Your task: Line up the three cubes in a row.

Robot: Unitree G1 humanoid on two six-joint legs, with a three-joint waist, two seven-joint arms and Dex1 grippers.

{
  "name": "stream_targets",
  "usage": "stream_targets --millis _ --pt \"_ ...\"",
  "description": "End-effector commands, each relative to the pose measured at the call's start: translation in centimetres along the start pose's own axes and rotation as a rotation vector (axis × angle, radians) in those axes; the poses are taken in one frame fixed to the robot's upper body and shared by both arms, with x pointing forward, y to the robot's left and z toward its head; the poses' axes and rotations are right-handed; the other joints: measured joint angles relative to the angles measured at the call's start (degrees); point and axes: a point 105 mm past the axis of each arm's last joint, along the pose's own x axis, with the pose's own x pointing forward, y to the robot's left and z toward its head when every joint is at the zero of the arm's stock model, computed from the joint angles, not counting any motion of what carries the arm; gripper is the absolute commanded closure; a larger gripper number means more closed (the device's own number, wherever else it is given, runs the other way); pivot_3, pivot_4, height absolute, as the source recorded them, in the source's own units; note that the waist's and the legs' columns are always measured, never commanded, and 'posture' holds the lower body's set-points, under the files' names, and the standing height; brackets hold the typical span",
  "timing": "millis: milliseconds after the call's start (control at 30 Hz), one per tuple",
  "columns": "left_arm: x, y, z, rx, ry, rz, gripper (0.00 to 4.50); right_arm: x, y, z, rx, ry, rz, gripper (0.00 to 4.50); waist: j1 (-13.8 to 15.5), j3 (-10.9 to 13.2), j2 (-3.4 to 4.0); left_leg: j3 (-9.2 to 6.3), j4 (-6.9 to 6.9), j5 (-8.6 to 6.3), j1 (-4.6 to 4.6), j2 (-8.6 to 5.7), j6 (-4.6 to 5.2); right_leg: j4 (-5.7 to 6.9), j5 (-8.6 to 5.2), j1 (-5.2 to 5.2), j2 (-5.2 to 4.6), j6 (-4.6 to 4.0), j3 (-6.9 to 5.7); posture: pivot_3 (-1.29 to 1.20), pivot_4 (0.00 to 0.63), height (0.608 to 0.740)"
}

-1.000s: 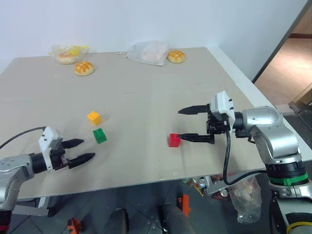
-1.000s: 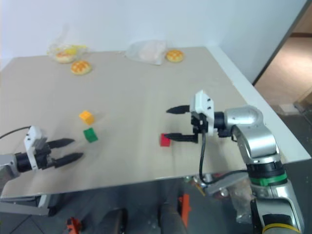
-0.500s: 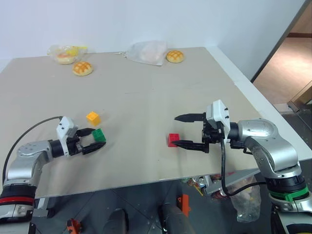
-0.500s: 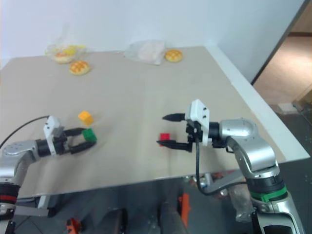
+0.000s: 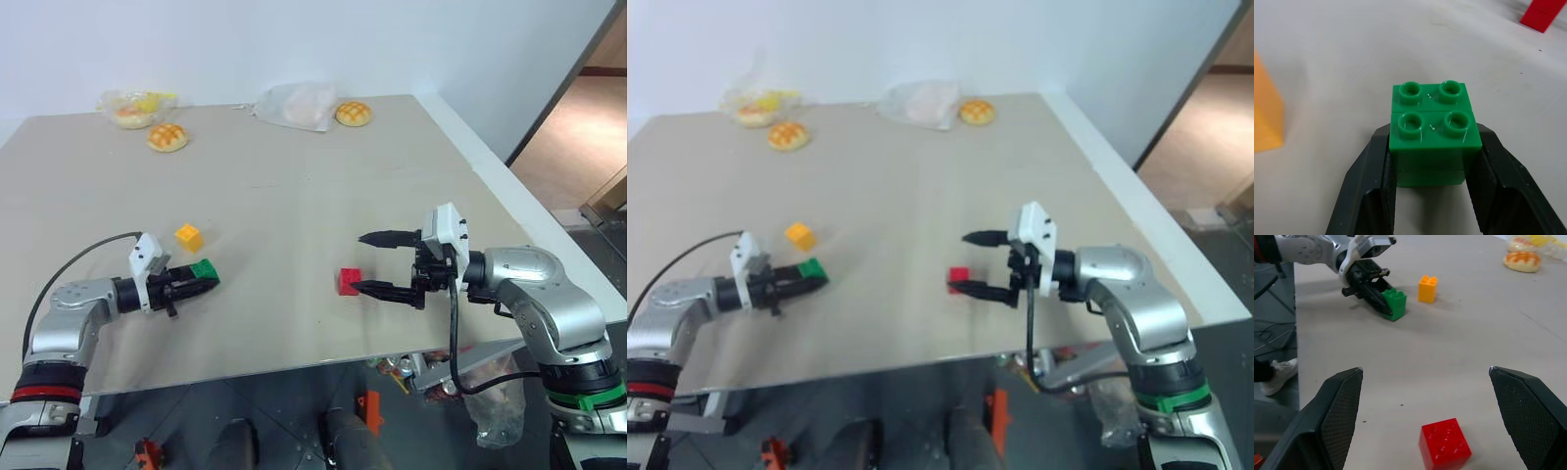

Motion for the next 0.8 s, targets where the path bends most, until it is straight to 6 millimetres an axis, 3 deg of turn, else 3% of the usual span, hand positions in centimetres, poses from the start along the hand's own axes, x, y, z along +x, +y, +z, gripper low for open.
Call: stream_targets --millis 33,200,367,567,800 --pt "2.7 -1.5 2.3 0.096 -0.032 -0.117 3.16 -1.1 -1.0 0.4 -0.012 -0.016 -0.068 0.19 0.3 0.0 -0.01 0.00 0.02 0.00 -0.01 -0.01 0.00 0.00 0.00 0.01 0.00 0.00 0.00 0.00 0.150 0.740" --pt "6.4 -3.0 3.7 0.153 -0.043 -0.245 3.16 -2.3 -1.6 0.2 -0.003 -0.011 -0.128 0.19 1.2 0.0 -0.01 0.01 0.12 0.00 -0.07 -0.06 0.00 -0.02 0.06 0.02 -0.01 0.10 0.05 0.00 0.150 0.740" --pt "8.8 -3.6 4.3 0.180 -0.027 -0.340 3.16 -3.5 -1.5 -0.4 0.014 0.014 -0.172 0.19 1.2 0.0 -0.01 -0.01 0.08 -0.01 -0.04 -0.04 0.02 -0.03 0.08 0.01 0.05 0.16 0.05 0.00 0.150 0.740" --pt "10.5 -4.6 4.2 0.191 0.000 -0.442 3.16 -4.5 -1.3 -0.9 0.045 0.017 -0.226 0.19 1.2 0.0 -0.01 0.00 0.09 -0.02 -0.06 -0.05 0.03 -0.02 0.09 0.01 0.06 0.18 0.09 0.00 0.150 0.740" --pt "11.0 -5.6 4.3 0.182 -0.010 -0.499 3.16 -5.2 -1.1 -2.0 0.077 0.042 -0.265 0.19 1.2 0.0 -0.01 0.00 0.10 -0.02 -0.06 -0.05 0.03 -0.02 0.09 0.01 0.06 0.19 0.10 0.00 0.150 0.740"
